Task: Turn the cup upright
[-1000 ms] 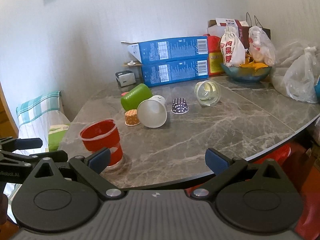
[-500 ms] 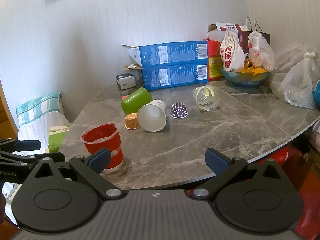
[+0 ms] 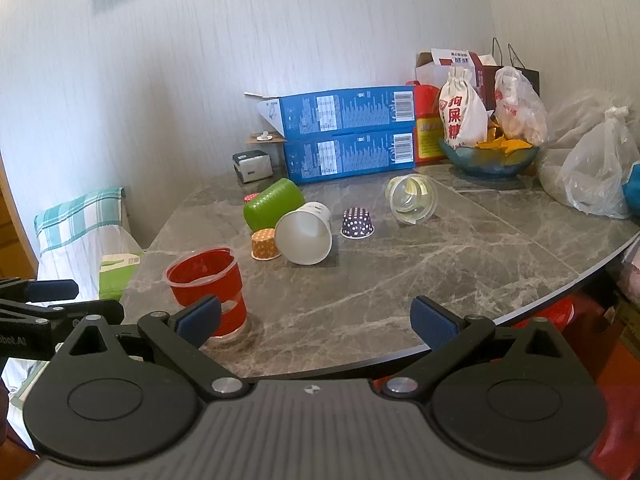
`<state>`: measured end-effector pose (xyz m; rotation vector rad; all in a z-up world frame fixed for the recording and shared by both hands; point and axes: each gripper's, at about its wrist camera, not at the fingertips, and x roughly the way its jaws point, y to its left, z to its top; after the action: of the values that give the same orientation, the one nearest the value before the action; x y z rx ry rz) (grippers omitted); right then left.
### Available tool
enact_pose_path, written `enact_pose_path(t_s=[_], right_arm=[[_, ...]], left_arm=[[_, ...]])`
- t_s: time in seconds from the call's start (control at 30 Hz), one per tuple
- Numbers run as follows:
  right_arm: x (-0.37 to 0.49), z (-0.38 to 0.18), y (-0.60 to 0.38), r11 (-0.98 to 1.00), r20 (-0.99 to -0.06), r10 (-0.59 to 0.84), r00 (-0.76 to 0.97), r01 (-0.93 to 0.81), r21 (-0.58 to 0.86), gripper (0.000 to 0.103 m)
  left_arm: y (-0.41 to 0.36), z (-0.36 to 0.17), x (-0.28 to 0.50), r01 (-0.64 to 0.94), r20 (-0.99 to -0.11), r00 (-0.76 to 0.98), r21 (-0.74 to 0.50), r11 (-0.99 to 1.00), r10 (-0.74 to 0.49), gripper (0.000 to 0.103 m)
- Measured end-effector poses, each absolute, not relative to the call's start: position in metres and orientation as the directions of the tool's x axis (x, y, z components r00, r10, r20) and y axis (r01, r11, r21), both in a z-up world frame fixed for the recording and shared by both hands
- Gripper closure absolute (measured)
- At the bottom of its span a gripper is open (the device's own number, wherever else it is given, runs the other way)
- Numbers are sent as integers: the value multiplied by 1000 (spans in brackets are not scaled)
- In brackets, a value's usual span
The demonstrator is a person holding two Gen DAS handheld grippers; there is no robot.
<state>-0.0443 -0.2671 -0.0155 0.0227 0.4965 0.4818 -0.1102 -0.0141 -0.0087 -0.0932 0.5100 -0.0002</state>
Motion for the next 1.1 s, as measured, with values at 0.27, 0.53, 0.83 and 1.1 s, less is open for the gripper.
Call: enact_pose_path(t_s=[0.27, 0.53, 0.83, 1.1], right_arm=[[-46, -14, -267, 886, -448, 452, 771, -444, 131, 1], [-47, -13, -269, 886, -442, 454, 774, -445, 130, 1], [-46, -14, -269, 886, -445, 453, 772, -447, 126, 1], [-46, -14, -270, 885, -446, 454, 771, -447, 127, 1]], left_arm=[[-15, -4, -116, -22, -471, 882, -100, 995, -28, 0], [-18, 0, -117, -14, -464, 885, -106, 994, -37, 0], [-22, -1, -115, -18, -469, 883, -100, 995, -32, 0], [-24, -1, -115, -18, -458, 889, -89, 996, -25, 0]])
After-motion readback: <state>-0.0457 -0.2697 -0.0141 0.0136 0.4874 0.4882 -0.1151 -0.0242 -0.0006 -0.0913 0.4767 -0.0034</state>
